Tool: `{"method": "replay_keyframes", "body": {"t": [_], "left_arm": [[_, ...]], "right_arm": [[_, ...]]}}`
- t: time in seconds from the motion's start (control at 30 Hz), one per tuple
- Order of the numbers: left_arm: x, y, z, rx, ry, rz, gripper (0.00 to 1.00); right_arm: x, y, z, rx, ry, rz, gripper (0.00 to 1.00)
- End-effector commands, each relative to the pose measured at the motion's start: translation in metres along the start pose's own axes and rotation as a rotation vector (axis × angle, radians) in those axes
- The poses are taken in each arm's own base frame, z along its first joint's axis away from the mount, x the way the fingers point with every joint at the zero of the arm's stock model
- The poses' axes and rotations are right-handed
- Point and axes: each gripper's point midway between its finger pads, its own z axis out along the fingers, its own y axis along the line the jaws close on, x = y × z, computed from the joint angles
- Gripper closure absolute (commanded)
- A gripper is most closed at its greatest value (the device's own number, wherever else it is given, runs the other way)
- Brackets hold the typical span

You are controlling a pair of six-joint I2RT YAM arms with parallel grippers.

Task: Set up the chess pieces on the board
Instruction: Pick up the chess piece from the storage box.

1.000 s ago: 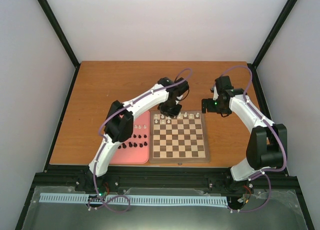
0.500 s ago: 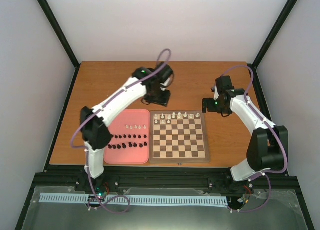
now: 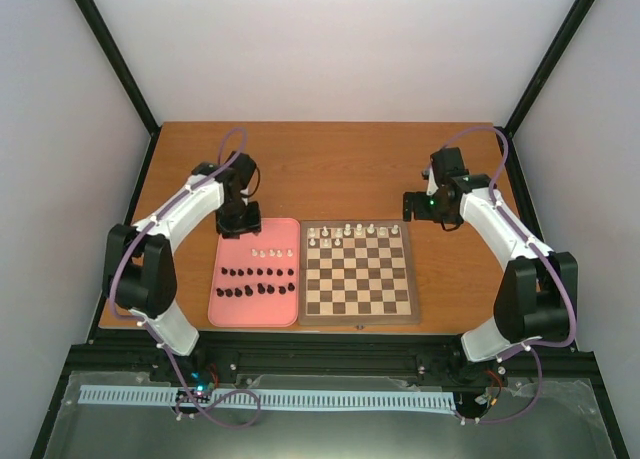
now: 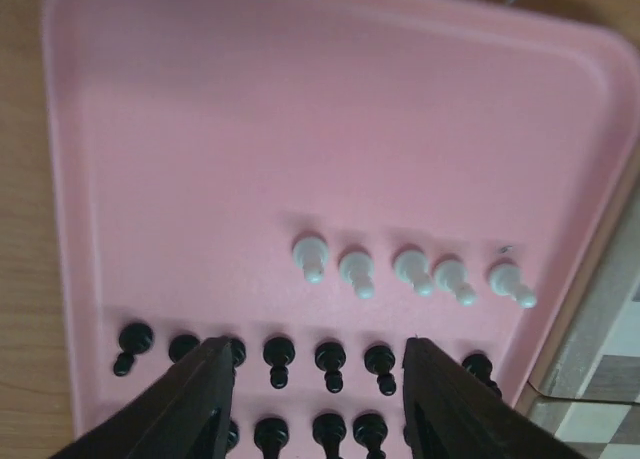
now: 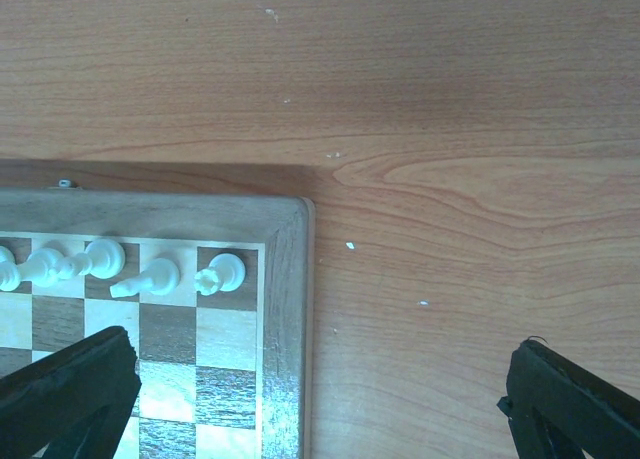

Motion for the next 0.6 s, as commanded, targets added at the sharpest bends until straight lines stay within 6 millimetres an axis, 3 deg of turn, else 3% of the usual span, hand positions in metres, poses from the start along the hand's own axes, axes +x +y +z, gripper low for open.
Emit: {"method": "replay_keyframes", "body": {"t": [0.0,0.1,0.57], "left_arm": [[0.0,0.0,0.019,0.102,0.016,-0.119,0.54],[0.009,0.005,0.037,0.152,0.079,-0.189,0.63],[0.014,0.0,0.066,0.165,0.182,-0.223,0.66]], "right_arm": [[-0.009,0.007,-0.004,-0.013,-0.014,-0.008,0.0],[-0.008,0.006,-0.002,-0.008,-0.008,-0.013,0.0],[0.001,0.003,0.002,0.004,0.009,-0.02,0.0]]}}
